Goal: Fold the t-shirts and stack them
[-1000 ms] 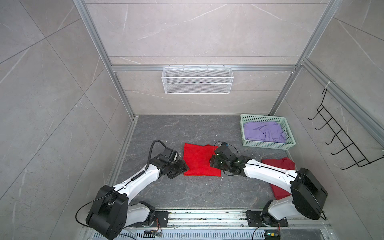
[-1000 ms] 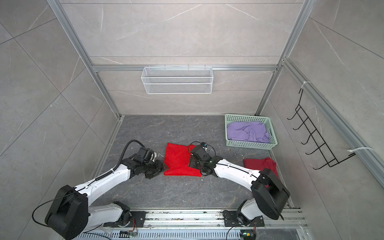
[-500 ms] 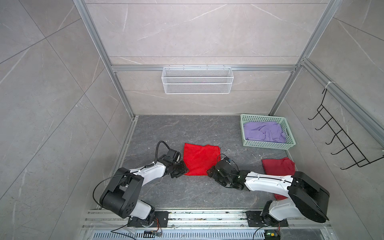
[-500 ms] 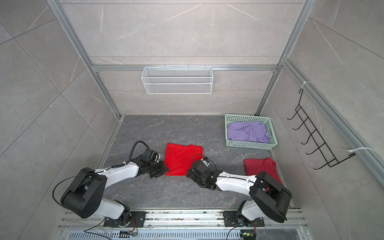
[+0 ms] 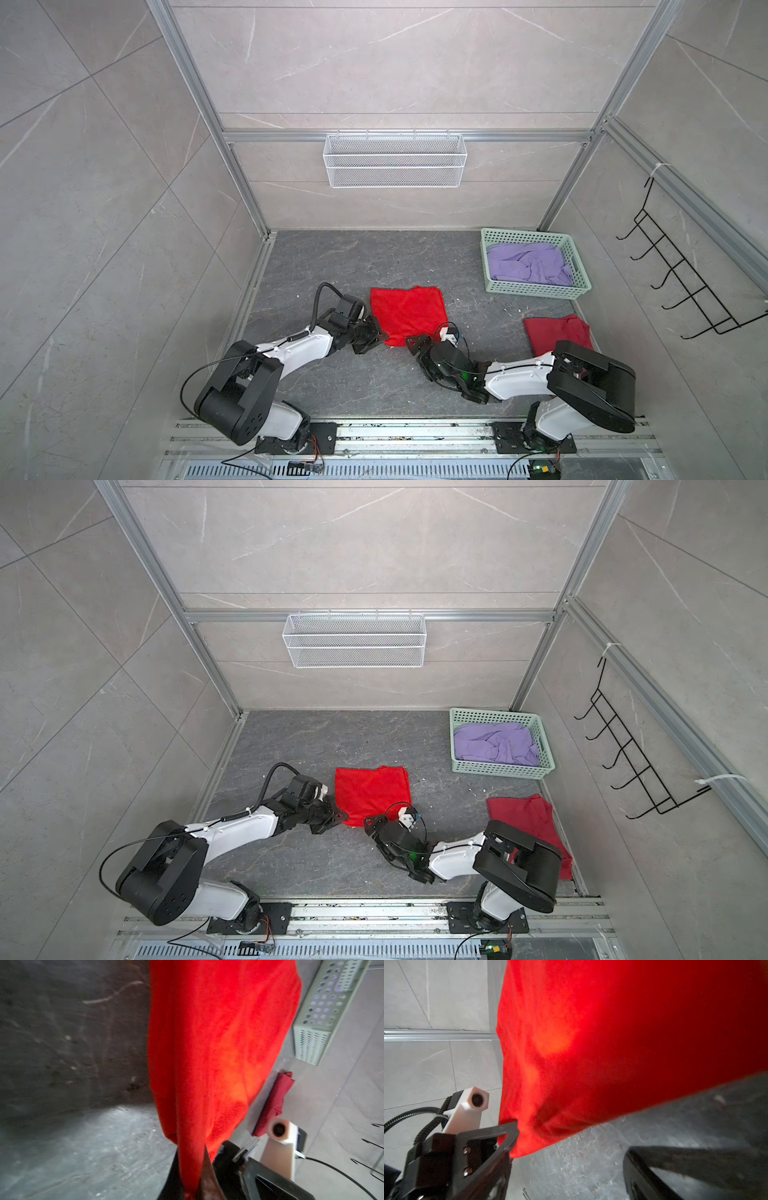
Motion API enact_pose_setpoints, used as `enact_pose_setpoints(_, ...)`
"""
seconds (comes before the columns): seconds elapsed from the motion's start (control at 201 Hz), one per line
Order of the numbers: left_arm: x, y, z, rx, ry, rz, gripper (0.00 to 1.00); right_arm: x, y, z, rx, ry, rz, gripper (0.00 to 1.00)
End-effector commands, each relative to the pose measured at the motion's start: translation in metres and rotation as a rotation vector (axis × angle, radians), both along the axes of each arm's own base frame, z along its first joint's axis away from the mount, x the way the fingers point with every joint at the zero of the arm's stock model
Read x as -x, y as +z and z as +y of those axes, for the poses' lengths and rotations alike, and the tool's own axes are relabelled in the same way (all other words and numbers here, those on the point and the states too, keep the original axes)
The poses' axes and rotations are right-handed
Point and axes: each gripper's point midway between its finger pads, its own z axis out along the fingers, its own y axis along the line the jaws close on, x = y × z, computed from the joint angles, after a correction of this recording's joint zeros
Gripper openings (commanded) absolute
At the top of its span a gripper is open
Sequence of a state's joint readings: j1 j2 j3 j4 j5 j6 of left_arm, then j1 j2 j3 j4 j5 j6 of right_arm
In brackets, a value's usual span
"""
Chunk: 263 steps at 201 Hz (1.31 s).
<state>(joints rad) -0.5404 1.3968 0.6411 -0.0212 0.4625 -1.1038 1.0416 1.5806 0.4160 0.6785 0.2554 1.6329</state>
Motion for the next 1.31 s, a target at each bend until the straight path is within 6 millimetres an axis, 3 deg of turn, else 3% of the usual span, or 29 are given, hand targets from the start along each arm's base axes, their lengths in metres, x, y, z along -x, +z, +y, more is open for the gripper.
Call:
enact_pose_setpoints(0.0,-0.006,0.045,-0.017,0.139,0.016,-0.018,0.0,-0.005,-0.012,-0.005,-0.046,-0.067,-0.001,0.86)
enact_pose_setpoints(0.413,0.024,0.024,-0.012,0.187,0.061,0.093,0.0,-0.041,-0.023,0.002,-0.328,-0.211,-0.038,0.79)
enact_pose_setpoints(0.667,0.032,0.018,-0.008,0.185,0.073,0.113,0.0,-0.044,-0.037,-0.009,-0.277,-0.245,0.006,0.69)
enact_pose_setpoints(0.752,0.034,0.018,-0.008,0.183,0.072,0.118,0.0,-0.042,-0.042,-0.013,-0.247,-0.255,0.026,0.59)
enact_pose_setpoints(0.961,0.041,0.013,-0.001,0.141,0.071,0.13,0.0,-0.04,-0.052,-0.041,-0.097,-0.289,0.072,0.19)
enact_pose_setpoints(1.021,0.044,0.01,0.001,0.119,0.058,0.136,0.0,-0.039,-0.053,-0.05,-0.013,-0.278,0.089,0.13)
enact_pose_setpoints(1.155,0.055,0.009,0.013,0.018,-0.006,0.117,0.38,-0.046,-0.03,-0.062,0.205,-0.153,0.117,0.07)
enact_pose_setpoints(1.235,0.058,0.014,0.025,-0.055,-0.02,0.075,0.5,-0.053,-0.008,-0.07,0.36,-0.03,0.11,0.04)
enact_pose_setpoints(1.304,0.054,0.021,0.035,-0.107,-0.016,0.02,0.53,-0.056,0.004,-0.071,0.456,0.15,0.147,0.03)
